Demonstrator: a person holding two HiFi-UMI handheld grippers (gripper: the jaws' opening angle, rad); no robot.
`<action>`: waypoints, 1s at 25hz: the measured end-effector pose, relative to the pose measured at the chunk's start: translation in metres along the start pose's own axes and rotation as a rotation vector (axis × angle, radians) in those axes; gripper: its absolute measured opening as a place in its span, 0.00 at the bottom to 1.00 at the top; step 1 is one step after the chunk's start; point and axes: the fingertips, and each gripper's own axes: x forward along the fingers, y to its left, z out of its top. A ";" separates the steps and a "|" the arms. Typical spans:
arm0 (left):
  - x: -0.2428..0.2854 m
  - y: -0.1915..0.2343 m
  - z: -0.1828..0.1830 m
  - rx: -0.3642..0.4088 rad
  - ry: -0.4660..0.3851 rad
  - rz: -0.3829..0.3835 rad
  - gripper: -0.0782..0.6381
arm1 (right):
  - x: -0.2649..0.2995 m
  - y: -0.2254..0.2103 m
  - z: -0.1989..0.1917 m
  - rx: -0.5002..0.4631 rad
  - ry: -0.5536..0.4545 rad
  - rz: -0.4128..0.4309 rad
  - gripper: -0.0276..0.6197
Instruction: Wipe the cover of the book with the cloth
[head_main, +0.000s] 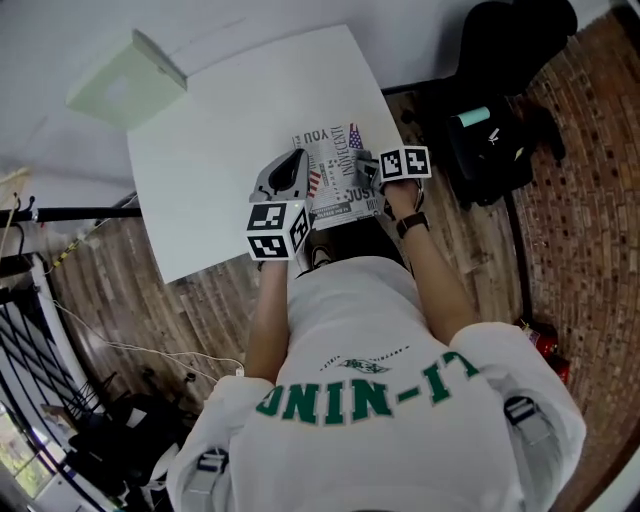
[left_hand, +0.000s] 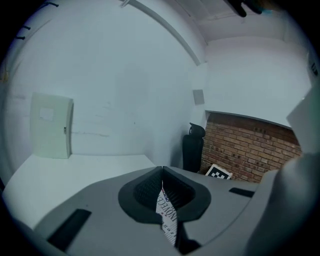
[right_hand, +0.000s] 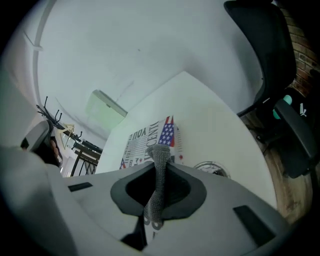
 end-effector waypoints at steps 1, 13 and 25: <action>0.004 -0.006 0.000 0.003 0.003 -0.012 0.13 | -0.004 -0.005 0.001 0.006 -0.006 -0.003 0.10; -0.022 0.018 -0.010 -0.053 -0.014 0.097 0.13 | 0.014 0.044 -0.008 -0.099 0.086 0.082 0.10; -0.073 0.059 -0.019 -0.083 -0.027 0.212 0.13 | 0.071 0.129 -0.066 -0.221 0.333 0.209 0.11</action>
